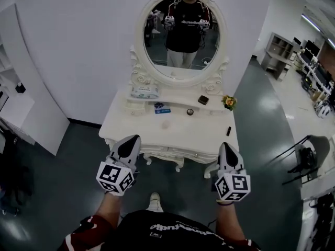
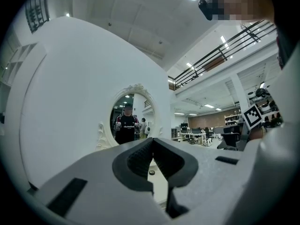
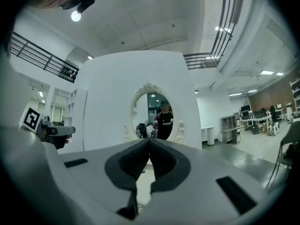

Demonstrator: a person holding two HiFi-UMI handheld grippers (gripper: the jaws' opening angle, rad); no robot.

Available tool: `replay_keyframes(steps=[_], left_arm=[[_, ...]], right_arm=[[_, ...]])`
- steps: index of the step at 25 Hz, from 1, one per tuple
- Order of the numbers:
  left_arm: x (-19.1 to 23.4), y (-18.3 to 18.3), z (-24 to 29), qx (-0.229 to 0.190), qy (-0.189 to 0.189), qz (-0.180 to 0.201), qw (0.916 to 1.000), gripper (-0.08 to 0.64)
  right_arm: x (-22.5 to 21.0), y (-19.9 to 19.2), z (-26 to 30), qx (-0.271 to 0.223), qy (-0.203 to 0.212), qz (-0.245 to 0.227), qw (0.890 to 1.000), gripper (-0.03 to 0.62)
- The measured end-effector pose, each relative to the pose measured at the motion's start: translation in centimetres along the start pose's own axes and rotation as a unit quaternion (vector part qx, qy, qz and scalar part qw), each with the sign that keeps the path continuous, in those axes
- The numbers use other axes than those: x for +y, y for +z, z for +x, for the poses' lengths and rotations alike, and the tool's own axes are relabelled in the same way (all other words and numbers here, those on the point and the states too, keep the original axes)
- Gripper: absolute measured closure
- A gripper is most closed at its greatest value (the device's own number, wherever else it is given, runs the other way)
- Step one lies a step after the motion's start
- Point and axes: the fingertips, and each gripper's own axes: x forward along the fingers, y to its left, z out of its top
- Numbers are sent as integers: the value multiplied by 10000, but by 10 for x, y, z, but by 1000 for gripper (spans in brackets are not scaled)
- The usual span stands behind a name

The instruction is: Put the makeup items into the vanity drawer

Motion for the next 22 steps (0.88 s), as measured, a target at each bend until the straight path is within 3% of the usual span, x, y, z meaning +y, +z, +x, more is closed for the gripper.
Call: replay_keyframes(steps=[11,22], left_arm=[[59,-4,62,5,-92,-20,10000,555],[83,-11,93,-7,-386,-115,9992,555]], right_arm=[[4,4,81,-13,-69,8,10000,588],[20,3,115,65,-85,-29,9999,588]])
